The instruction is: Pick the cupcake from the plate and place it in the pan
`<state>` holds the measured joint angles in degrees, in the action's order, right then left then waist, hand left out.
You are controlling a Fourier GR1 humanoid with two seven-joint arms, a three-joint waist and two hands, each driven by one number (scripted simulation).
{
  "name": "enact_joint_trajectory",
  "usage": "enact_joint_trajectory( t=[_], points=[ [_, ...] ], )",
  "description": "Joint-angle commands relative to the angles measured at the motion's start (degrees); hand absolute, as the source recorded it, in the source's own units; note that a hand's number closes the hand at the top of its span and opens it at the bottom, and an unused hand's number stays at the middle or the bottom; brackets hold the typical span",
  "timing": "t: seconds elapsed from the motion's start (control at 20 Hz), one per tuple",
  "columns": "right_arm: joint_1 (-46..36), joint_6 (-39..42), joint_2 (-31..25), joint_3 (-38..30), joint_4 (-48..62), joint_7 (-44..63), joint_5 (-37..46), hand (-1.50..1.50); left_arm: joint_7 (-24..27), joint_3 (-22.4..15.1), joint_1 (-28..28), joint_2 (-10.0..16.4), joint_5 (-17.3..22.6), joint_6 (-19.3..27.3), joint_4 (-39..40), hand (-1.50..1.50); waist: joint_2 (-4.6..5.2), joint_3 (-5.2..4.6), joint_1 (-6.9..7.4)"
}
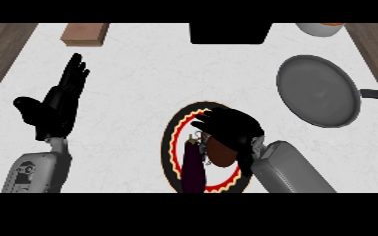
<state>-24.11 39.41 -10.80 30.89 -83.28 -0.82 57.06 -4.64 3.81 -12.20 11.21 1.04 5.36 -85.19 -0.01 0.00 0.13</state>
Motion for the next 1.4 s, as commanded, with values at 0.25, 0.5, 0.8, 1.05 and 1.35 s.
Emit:
enact_joint_trajectory(
  t=[0.25, 0.5, 0.8, 1.05, 1.35],
  points=[
    [-0.59, -0.98, 2.47, -0.54, 6.91, -4.6, 5.51, -1.5, 1.73, -0.17, 0.25, -1.92, -0.82, -1.23, 2.24, 0.0, 0.03, -0.01, -0.02],
    [2.18, -0.32, 3.27, 3.06, 7.36, -8.39, 5.88, 1.5, -0.56, 1.02, -2.31, -0.78, -1.66, -0.12, 1.02, 0.0, 0.02, 0.0, -0.07],
    [2.13, -5.61, 3.65, 2.8, 9.64, -12.84, 10.52, 1.5, -3.17, 0.64, -0.67, -1.53, -1.43, -0.76, -2.54, 0.0, -0.02, 0.0, 0.03],
    [13.63, -6.93, 4.96, 0.7, 1.85, -1.33, 11.24, 1.5, 0.33, 4.92, 0.27, 2.17, 1.46, -4.14, 1.09, 0.0, -0.28, -0.03, -0.94],
    [32.01, -9.81, 7.21, 3.14, -16.59, 12.52, 13.81, 1.5, -1.64, 4.67, -0.48, 1.33, 0.97, -2.61, 0.17, 0.0, -0.5, -0.03, -1.91]
  ],
)
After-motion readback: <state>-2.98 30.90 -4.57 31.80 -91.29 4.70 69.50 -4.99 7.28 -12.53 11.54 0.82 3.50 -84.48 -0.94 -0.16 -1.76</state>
